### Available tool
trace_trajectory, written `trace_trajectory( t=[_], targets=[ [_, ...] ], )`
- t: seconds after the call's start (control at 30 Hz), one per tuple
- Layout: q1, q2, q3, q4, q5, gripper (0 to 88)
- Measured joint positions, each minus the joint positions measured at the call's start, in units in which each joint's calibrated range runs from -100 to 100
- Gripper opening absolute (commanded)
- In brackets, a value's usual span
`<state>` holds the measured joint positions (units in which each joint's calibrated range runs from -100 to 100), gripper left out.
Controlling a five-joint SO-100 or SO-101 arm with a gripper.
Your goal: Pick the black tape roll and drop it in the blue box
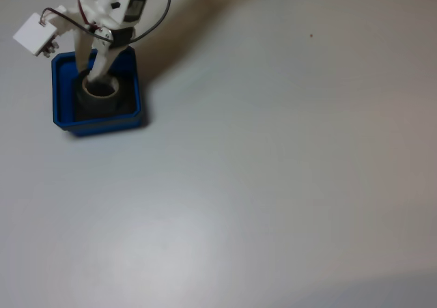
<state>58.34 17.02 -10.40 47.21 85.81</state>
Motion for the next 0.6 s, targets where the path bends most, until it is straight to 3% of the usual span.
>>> trace_trajectory(
  t=[0.6],
  targets=[
    [5.3,4.1,0.0,-5.0,0.1,1.1]
  ],
)
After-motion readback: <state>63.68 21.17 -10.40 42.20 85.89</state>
